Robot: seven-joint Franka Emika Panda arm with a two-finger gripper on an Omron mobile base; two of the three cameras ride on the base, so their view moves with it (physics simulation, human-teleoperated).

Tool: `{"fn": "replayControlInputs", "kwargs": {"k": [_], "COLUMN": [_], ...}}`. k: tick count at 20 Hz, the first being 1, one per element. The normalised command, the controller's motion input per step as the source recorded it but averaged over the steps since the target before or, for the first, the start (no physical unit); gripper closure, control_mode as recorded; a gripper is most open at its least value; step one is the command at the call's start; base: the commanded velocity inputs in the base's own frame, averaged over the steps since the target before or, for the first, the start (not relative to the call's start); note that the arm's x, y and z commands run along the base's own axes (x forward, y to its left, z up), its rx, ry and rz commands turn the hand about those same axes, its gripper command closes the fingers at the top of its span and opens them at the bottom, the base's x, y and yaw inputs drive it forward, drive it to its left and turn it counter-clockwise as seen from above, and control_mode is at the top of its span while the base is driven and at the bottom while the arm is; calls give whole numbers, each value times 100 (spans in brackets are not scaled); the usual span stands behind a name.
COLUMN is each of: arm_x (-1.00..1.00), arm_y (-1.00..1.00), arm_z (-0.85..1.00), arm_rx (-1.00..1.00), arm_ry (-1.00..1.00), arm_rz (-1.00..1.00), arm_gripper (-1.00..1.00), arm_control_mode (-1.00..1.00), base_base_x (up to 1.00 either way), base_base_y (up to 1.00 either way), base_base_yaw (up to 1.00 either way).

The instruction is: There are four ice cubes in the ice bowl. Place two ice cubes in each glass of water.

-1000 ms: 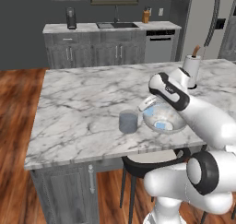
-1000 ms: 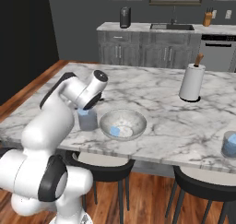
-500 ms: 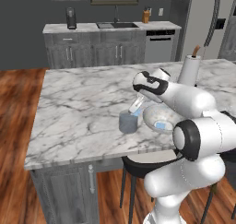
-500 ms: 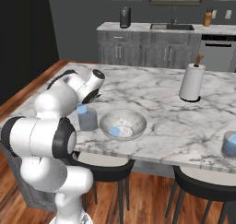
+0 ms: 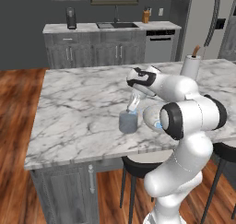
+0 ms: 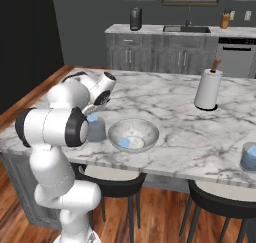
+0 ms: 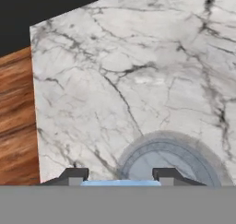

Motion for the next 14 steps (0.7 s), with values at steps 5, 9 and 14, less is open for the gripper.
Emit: {"fn": "replayControlInputs", "kwargs": {"k": [5,9,14], "arm_x": [1,1,22], "arm_y": [0,0,0], "arm_z": [-26,-26,-10], "arm_rx": [-5,-2,0], "arm_ry": [10,4,0], "arm_rz": [11,9,9], "arm_gripper": [100,100,100], "arm_control_mode": [-100,-100,-100], "base_base_x": [0,0,0], "base_base_y": [0,0,0], "base_base_yaw": [0,0,0]}}
